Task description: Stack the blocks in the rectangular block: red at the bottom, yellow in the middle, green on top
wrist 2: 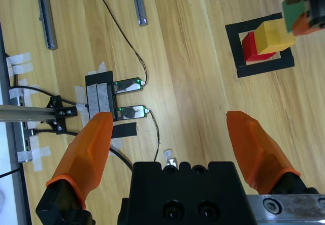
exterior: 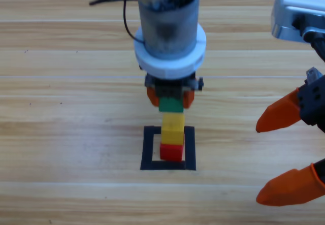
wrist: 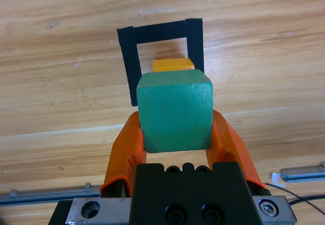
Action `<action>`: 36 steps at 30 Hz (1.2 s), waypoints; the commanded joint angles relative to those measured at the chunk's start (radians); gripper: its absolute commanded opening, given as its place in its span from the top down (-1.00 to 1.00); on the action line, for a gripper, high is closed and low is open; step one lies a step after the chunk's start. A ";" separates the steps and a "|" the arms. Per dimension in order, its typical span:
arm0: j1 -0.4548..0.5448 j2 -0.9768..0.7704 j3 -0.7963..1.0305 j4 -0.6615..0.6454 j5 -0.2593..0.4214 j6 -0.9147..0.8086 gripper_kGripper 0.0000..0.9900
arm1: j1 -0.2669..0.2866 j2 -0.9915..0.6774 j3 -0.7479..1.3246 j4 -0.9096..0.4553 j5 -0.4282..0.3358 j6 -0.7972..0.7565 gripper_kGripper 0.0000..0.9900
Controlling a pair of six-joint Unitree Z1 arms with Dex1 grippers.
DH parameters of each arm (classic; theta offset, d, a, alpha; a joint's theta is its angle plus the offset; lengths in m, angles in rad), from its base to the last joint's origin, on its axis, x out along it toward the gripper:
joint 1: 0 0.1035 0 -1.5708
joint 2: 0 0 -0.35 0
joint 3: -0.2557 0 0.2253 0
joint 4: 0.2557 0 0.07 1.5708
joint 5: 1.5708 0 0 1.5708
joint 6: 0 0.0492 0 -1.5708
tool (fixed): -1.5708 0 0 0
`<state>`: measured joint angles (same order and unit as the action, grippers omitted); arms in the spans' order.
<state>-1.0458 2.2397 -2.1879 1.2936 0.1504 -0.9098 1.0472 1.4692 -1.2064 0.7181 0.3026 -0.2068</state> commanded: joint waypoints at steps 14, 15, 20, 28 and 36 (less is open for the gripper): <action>-0.031 -0.015 0.111 -0.079 0.020 0.002 0.92 | 0.031 -0.015 0.037 -0.016 -0.010 -0.016 -1.00; -0.031 -0.018 0.111 -0.079 0.021 -0.004 0.92 | 0.031 -0.013 0.036 -0.016 -0.010 -0.017 -1.00; -0.033 -0.026 0.116 -0.082 0.025 -0.034 0.92 | 0.031 -0.006 0.037 -0.017 -0.008 -0.020 -1.00; -0.043 -0.031 0.120 -0.099 0.041 -0.044 0.92 | 0.031 -0.006 0.039 -0.017 -0.002 -0.022 -1.00; -0.062 -0.031 0.126 -0.111 0.064 -0.070 0.92 | 0.031 -0.003 0.039 -0.019 -0.002 -0.022 -1.00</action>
<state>-1.0766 2.2355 -2.0920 1.1979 0.1964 -0.9629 1.0472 1.4693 -1.1989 0.7176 0.3026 -0.2246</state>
